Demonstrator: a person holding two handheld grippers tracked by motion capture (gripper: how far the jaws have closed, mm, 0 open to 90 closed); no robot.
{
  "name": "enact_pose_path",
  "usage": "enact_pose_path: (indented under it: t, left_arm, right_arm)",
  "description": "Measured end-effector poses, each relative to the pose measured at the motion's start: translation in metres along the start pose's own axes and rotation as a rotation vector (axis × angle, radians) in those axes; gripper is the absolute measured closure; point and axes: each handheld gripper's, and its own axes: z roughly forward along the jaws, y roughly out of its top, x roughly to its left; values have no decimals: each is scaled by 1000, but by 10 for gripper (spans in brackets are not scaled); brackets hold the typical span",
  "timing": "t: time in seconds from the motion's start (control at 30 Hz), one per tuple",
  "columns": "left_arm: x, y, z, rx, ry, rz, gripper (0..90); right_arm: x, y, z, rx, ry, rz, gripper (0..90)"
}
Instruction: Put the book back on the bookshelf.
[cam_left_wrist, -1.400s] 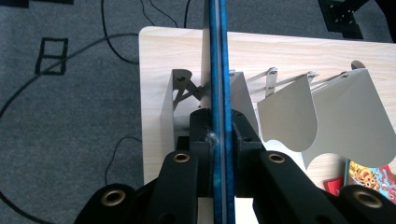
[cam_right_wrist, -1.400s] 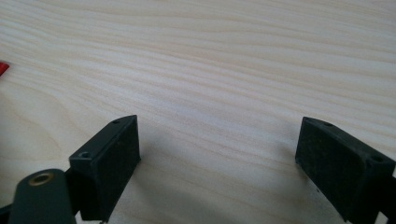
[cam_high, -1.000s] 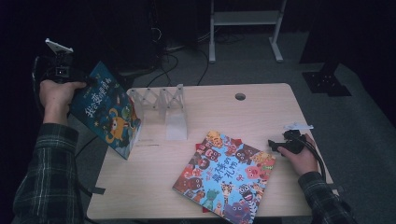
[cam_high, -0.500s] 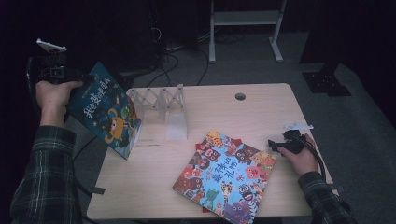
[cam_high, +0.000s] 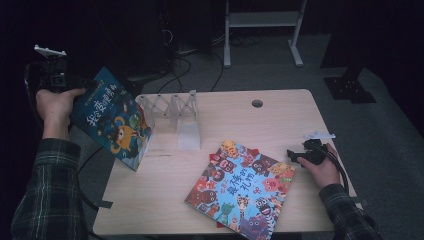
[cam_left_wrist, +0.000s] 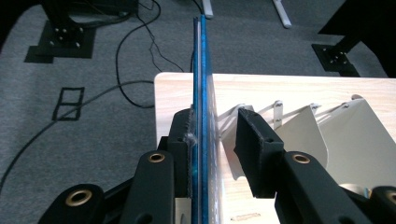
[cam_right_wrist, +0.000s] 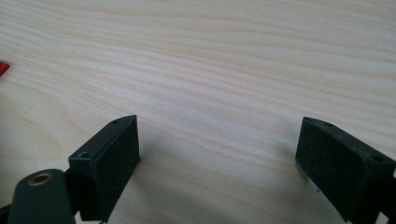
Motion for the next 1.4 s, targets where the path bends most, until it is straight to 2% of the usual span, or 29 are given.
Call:
enact_pose_path:
  t: [0.37,0.43,0.63,0.87,0.9,1.07,1.23,1.4]
  left_arm:
    - [0,1,-6,-39,27,7,657]
    - [0,2,-10,-60,12,1,659]
    - [-6,5,-12,-47,-4,18,659]
    - [-16,1,-7,-45,-40,38,646]
    - [-21,-2,-5,-44,-45,54,645]
    - [-31,-8,-3,-46,-69,78,615]
    - [-47,-23,2,-48,-104,107,575]
    - [-59,-33,6,-47,-117,133,513]
  right_arm:
    - [0,0,0,1,0,1,123]
    - [0,0,0,0,0,0,123]
    - [0,0,0,0,0,0,123]
    - [0,0,0,0,0,1,123]
    - [0,0,0,0,0,0,122]
    - [0,0,0,0,1,-1,123]
    - [0,0,0,0,1,-1,123]
    - [0,0,0,-1,1,-1,123]
